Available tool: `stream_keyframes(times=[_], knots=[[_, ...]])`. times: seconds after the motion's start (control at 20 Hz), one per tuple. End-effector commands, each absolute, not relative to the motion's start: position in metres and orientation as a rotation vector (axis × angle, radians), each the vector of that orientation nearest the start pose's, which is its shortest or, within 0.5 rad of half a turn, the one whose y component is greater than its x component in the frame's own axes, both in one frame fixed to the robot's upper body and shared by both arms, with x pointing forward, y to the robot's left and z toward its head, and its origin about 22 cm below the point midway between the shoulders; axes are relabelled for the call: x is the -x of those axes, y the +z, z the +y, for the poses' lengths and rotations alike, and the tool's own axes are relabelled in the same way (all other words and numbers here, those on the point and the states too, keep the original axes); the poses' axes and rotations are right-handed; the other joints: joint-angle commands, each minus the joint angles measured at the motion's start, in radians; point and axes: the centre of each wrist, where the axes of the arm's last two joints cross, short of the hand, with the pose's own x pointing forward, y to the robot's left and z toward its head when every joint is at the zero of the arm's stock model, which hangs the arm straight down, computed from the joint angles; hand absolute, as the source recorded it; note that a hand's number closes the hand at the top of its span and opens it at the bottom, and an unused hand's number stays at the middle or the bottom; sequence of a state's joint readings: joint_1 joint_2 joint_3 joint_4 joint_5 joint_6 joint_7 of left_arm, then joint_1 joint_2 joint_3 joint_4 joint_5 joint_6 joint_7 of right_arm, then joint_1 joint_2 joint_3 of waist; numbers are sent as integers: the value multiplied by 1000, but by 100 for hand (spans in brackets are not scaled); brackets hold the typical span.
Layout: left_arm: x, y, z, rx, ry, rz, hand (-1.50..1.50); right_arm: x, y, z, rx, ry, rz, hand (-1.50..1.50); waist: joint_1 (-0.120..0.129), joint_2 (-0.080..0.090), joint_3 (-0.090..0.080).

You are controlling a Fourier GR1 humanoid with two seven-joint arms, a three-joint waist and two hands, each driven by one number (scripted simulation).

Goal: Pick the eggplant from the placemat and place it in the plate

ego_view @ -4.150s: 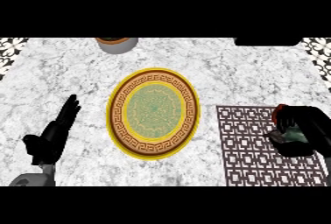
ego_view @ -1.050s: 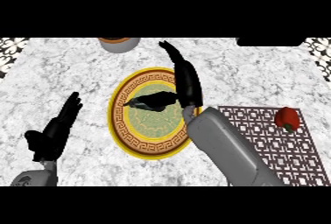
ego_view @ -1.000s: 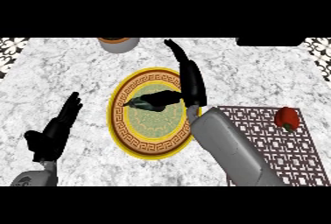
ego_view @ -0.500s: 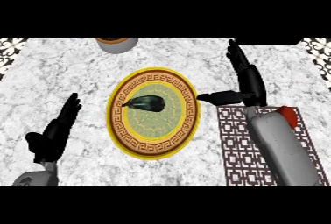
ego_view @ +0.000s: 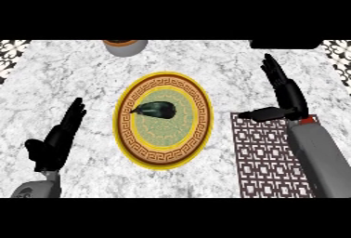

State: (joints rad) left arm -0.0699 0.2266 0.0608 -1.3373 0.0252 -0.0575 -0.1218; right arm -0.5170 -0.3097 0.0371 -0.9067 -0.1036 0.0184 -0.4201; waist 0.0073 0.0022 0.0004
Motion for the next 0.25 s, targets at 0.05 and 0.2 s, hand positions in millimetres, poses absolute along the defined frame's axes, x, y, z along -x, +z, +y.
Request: stream_keyframes(times=[0.05,0.2], knots=[[-241,-21,292,-149,-160,-1519,0,-375,-3,-306,85,310,-1804,-150,11,2,1],[-272,-9,311,-150,-138,-1530,0,-368,-17,-298,106,304,-1855,-150,2,1,0]])
